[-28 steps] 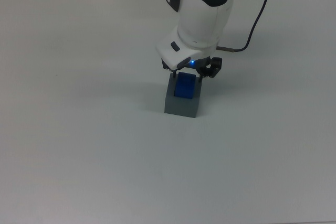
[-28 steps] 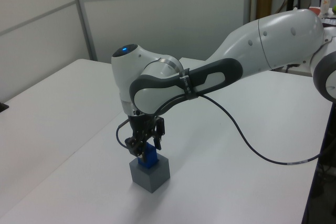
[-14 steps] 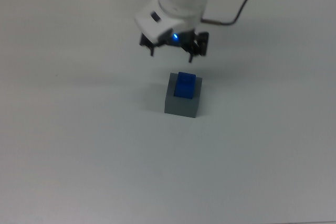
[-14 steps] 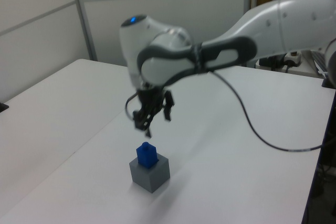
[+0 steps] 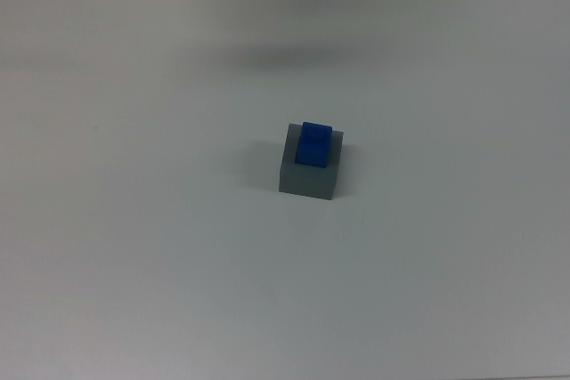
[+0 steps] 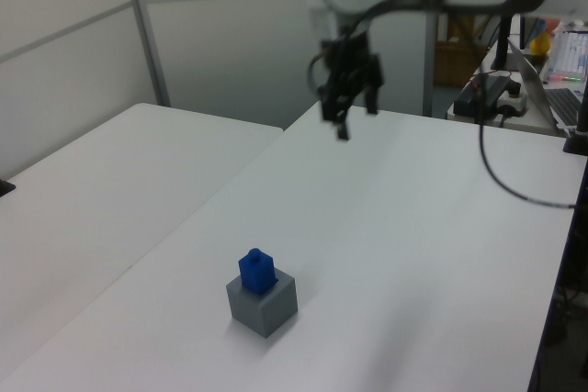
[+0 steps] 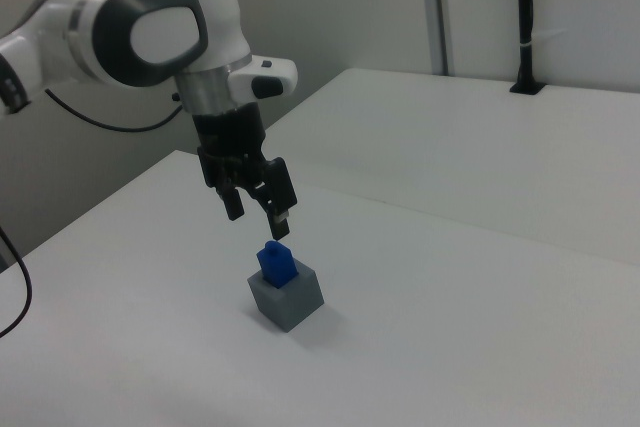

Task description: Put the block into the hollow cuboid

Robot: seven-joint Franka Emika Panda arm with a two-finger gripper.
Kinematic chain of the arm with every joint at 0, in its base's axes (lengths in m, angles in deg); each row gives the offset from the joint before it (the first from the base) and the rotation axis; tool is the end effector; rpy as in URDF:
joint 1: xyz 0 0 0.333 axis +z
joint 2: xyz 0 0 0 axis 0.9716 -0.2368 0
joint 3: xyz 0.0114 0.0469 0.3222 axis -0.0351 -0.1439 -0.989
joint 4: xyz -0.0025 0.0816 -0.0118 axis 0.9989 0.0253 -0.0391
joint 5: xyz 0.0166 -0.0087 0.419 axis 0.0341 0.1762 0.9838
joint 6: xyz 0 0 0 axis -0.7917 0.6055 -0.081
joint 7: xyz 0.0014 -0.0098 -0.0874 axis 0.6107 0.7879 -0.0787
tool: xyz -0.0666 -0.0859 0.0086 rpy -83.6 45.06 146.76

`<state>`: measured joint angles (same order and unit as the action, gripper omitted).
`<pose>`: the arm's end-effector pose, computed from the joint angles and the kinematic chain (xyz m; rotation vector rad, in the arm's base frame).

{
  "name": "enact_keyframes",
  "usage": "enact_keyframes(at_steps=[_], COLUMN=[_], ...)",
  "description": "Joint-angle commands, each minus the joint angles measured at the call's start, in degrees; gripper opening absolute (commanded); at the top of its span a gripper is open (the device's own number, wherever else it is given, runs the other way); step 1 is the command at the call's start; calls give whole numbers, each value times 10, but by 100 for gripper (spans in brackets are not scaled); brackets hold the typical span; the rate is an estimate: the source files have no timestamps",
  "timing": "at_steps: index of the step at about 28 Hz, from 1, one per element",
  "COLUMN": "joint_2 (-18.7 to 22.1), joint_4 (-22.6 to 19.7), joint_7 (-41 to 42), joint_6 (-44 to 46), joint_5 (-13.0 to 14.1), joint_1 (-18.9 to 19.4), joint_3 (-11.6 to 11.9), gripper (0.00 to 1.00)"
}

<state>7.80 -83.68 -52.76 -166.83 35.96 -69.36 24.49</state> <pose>0.5695 -0.0289 0.6512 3.0719 -0.1597 -0.1258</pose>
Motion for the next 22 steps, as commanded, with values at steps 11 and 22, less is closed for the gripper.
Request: enact_keyframes(at_steps=[11, 22], joint_2=[12, 12], joint_4=[-15, -18], joint_7=[31, 28], joint_6=[-18, -31], joint_5=[7, 8], joint_1=[-5, -2], joint_3=[4, 1], gripper=[100, 100])
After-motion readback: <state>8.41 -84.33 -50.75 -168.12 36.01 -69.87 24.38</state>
